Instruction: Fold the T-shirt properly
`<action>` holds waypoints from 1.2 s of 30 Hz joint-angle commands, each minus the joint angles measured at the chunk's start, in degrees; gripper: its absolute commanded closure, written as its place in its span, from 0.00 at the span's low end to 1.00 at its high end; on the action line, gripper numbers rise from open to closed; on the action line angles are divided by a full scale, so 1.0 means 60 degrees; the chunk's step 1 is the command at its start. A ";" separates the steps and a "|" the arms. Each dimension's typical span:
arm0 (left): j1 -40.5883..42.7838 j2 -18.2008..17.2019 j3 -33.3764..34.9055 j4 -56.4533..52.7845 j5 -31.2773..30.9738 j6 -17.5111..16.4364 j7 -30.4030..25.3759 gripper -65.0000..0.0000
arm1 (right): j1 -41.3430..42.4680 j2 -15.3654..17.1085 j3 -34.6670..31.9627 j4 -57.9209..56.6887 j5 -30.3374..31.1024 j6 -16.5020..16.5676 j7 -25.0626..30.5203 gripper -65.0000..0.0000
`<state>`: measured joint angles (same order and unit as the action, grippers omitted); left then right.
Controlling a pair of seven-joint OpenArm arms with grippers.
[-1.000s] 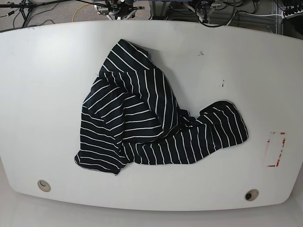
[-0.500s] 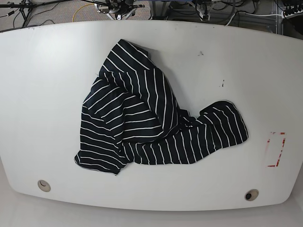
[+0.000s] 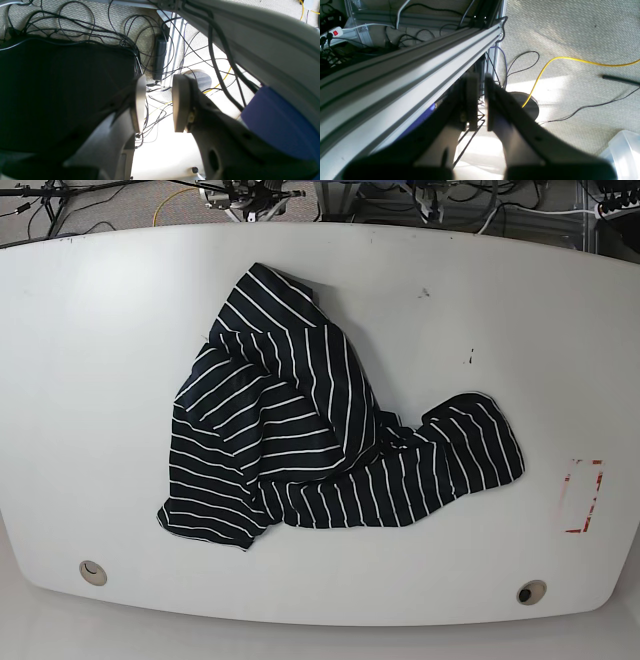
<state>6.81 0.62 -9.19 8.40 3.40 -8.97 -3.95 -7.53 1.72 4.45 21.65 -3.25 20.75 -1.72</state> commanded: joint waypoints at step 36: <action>0.1456 0.0080 0.0006 0.2219 0.0003 -0.0129 -0.0002 0.76 | -0.0218 -0.0045 -0.0074 0.0349 -0.0037 0.0023 0.0114 0.94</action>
<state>14.81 1.23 -9.19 21.19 3.40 -9.45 -3.92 -8.51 1.45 4.01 23.33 -3.66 20.75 -1.45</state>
